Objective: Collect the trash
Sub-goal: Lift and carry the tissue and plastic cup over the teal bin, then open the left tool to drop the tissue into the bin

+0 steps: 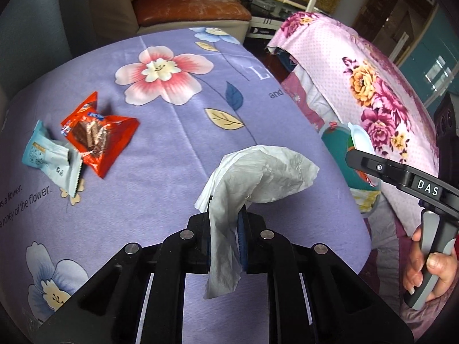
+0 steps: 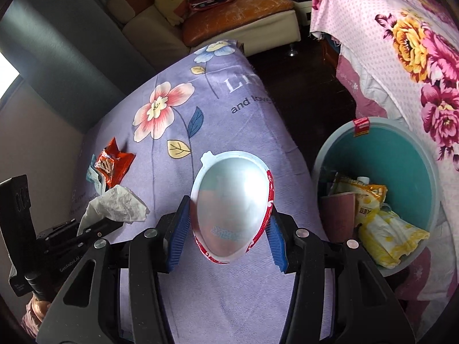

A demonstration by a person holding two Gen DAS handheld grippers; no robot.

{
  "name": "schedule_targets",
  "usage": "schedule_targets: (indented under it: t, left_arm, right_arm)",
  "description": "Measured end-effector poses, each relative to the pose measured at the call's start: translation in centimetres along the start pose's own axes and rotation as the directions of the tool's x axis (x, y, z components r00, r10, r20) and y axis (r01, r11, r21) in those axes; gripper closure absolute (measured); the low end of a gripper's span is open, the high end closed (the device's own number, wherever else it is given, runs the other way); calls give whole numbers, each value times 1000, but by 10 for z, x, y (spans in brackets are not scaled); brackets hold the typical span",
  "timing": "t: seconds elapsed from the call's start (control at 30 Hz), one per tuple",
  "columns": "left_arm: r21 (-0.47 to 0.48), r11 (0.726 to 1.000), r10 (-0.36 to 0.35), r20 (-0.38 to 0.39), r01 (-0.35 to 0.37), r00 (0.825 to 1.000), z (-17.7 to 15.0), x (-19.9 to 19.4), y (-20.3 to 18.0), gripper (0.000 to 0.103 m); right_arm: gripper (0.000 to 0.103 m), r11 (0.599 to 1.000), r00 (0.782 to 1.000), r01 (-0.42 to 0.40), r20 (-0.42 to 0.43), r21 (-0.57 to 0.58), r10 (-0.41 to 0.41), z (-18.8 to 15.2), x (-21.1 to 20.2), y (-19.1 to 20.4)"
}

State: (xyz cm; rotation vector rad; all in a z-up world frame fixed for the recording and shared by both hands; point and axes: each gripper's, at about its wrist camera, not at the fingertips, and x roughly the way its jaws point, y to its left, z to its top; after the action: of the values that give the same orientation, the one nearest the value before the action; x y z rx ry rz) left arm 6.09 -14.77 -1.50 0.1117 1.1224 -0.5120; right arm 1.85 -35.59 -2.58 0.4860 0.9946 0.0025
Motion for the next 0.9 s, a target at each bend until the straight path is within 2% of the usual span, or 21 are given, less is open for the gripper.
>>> schedule_targets:
  t: [0.23, 0.37, 0.53, 0.83, 0.87, 0.9]
  left_arm:
    - [94, 994, -52, -21, 53, 998, 13, 18, -76, 89]
    - [146, 987, -60, -44, 66, 997, 18, 33, -115, 89]
    - [192, 979, -54, -85, 69, 995, 17, 52, -151, 89]
    - [257, 964, -38, -134, 72, 990, 12, 77, -194, 88]
    - [263, 962, -36, -140, 73, 989, 11, 79, -197, 83]
    - [270, 960, -31, -143, 69, 989, 11, 81, -201, 71]
  right_arm:
    - [55, 988, 994, 51, 90, 146, -65, -3, -49, -87]
    - [55, 974, 990, 55, 112, 221, -82, -11, -64, -127]
    - [55, 963, 991, 45, 110, 264, -77, -21, -68, -158]
    - [55, 953, 991, 22, 118, 304, -61, -28, -69, -186]
    - [55, 951, 991, 21, 117, 308, -59, -28, -68, -188]
    - [55, 950, 992, 20, 115, 312, -58, -29, -68, -191]
